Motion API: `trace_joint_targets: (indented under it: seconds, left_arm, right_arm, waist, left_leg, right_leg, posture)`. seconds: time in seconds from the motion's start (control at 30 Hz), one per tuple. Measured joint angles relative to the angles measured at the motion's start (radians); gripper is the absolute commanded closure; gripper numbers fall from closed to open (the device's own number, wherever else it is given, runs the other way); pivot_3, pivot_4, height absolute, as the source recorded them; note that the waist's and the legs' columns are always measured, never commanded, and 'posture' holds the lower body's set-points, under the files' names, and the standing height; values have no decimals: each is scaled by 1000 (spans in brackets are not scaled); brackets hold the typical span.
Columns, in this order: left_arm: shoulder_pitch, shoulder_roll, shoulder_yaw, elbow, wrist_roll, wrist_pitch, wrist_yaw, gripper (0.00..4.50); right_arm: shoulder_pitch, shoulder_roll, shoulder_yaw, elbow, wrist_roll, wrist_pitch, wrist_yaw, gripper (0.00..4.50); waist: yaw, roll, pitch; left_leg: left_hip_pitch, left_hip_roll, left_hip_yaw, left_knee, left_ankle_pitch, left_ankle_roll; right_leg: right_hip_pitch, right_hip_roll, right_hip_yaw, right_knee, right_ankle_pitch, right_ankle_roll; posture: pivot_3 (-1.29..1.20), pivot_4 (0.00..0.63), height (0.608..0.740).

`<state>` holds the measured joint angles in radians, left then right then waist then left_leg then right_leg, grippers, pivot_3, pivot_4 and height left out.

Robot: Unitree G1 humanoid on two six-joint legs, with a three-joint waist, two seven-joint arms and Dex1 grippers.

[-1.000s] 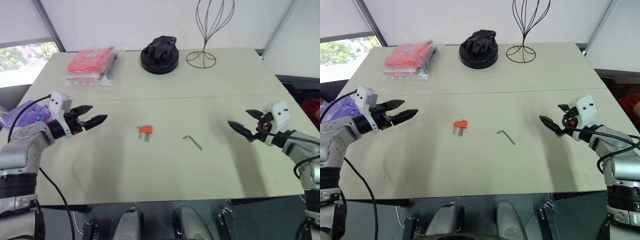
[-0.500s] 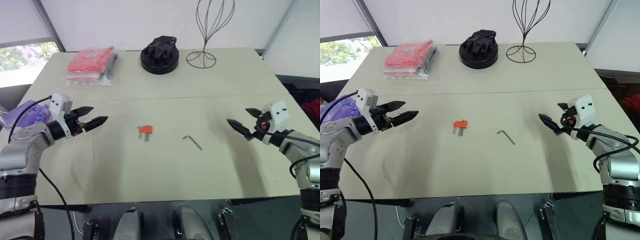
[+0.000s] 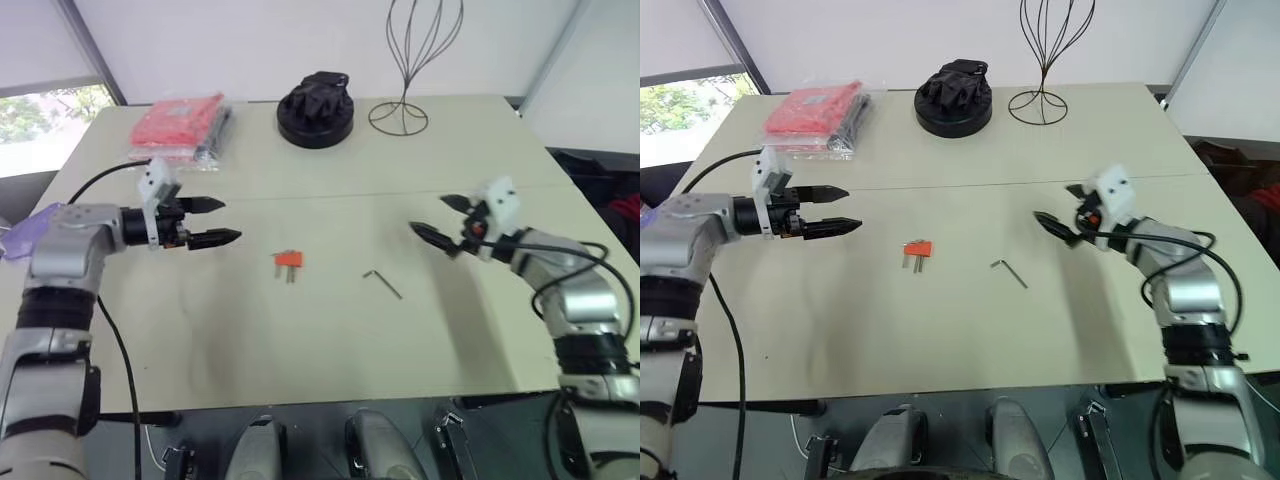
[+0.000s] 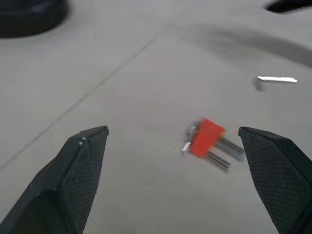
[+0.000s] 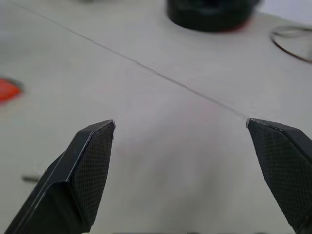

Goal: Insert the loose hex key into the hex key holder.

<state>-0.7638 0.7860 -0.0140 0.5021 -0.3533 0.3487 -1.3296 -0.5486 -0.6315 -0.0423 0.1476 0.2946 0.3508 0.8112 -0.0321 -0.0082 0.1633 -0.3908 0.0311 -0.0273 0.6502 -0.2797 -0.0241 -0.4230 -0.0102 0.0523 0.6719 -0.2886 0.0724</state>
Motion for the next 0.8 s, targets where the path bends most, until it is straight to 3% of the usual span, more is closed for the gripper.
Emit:
trace_joint_targets:
  seconds: [0.17,0.3,0.8]
  left_arm:
    - [-96,11,-54,134,83,-100,-135,35]
    - [-90,6,-84,124,104,-115,-185,35]
    - [228,21,16,-315,4,70,-52,35]
  right_arm:
    - [-126,92,165,133,-84,-111,117,0]
    - [-197,220,269,280,-145,-217,169,0]
    - [-393,446,332,851,-312,-555,214,0]
  waist:
    - [-13,0,0]
    - [-17,0,0]
    - [-26,0,0]
  left_leg:
    - [0,0,0,0,0,0]
    - [-1,0,-1,1,0,0]
    - [0,1,-2,2,0,0]
  right_leg:
    - [0,-1,0,0,0,0]
    - [-2,-1,0,3,0,0]
    - [-4,-3,0,10,0,0]
  posture:
    - [0,150,740]
    - [0,150,740]
    - [0,150,740]
